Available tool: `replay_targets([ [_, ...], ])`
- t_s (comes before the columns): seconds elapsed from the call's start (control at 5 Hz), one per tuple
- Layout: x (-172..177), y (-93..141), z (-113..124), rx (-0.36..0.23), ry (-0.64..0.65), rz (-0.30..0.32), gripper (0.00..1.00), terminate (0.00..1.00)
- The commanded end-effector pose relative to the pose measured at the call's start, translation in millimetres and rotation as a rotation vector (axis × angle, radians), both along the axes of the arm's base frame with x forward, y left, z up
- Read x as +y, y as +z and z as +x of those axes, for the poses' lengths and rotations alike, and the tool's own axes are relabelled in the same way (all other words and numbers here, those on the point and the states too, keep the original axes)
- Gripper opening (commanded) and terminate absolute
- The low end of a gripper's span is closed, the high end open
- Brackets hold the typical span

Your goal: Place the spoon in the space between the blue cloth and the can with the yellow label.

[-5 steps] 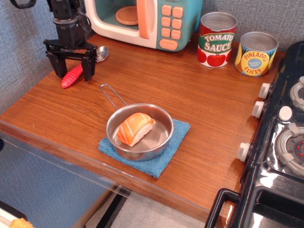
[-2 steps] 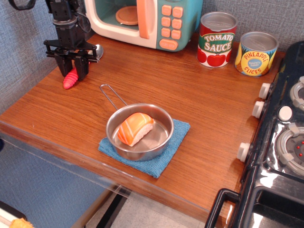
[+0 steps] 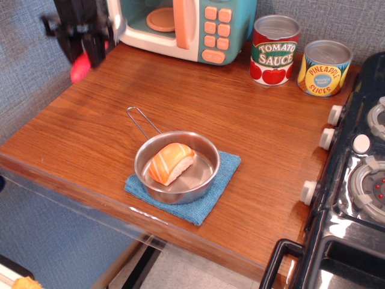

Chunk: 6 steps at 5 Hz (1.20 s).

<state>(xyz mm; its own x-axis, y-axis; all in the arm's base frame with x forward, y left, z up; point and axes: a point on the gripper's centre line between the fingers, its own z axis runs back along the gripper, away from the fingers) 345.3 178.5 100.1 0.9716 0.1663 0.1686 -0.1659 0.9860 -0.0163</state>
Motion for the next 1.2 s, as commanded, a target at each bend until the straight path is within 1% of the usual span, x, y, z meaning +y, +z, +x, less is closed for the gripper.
replay_targets([
  [0.0,-93.0,54.3,23.0,-0.099,-0.279,-0.010,0.00,0.00],
  [0.2,-143.9,39.6,24.2,-0.035,-0.375,-0.008,0.00,0.00],
  [0.4,-194.0,11.0,21.9,0.036,-0.373,0.005,0.00,0.00],
  [0.6,-244.4,-23.8,22.3,0.102,-0.321,0.003,0.00,0.00],
  [0.8,-265.6,-39.9,24.1,0.132,-0.314,-0.017,0.00,0.00],
  [1.0,-270.7,-50.5,27.8,0.144,-0.310,-0.033,0.00,0.00],
])
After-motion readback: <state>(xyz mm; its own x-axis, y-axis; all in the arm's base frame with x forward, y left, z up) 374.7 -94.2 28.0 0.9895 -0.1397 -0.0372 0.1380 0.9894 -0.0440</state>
